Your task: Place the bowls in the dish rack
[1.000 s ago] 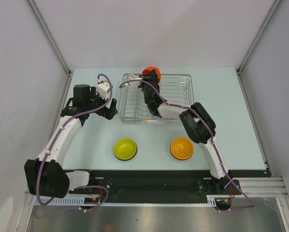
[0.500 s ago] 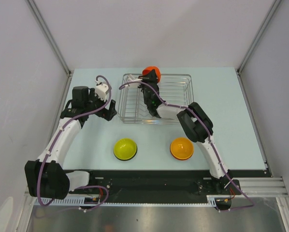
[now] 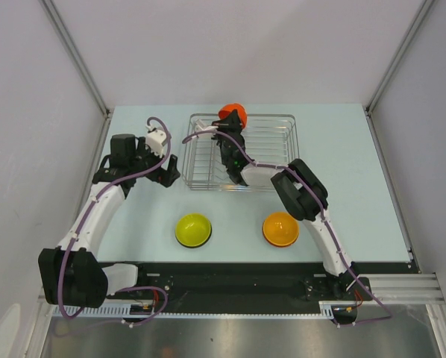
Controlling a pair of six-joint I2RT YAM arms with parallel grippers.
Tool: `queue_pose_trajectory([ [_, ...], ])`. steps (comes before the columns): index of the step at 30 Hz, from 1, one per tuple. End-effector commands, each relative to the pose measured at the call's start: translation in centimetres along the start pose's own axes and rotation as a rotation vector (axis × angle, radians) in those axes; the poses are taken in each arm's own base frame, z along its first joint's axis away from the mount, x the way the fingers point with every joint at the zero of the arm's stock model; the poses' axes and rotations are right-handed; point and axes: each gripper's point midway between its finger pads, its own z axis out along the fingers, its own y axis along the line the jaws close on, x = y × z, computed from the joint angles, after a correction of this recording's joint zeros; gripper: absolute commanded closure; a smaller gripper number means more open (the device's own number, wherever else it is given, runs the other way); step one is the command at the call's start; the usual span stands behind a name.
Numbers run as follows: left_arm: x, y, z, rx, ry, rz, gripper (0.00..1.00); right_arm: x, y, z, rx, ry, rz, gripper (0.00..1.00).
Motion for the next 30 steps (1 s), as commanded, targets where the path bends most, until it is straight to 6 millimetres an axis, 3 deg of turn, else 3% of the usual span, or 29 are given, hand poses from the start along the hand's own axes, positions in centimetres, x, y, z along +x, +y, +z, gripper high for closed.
queue_pose_trajectory([
  [1, -1.3, 0.1, -0.5, 0.001, -0.058, 0.029, 0.00, -2.2, -0.5, -0.8, 0.025, -0.065, 0.043, 1.00],
  [30, -0.6, 0.3, 0.1, 0.013, -0.048, 0.007, 0.00, -5.5, 2.4, -2.3, -0.031, -0.229, -0.096, 0.92],
])
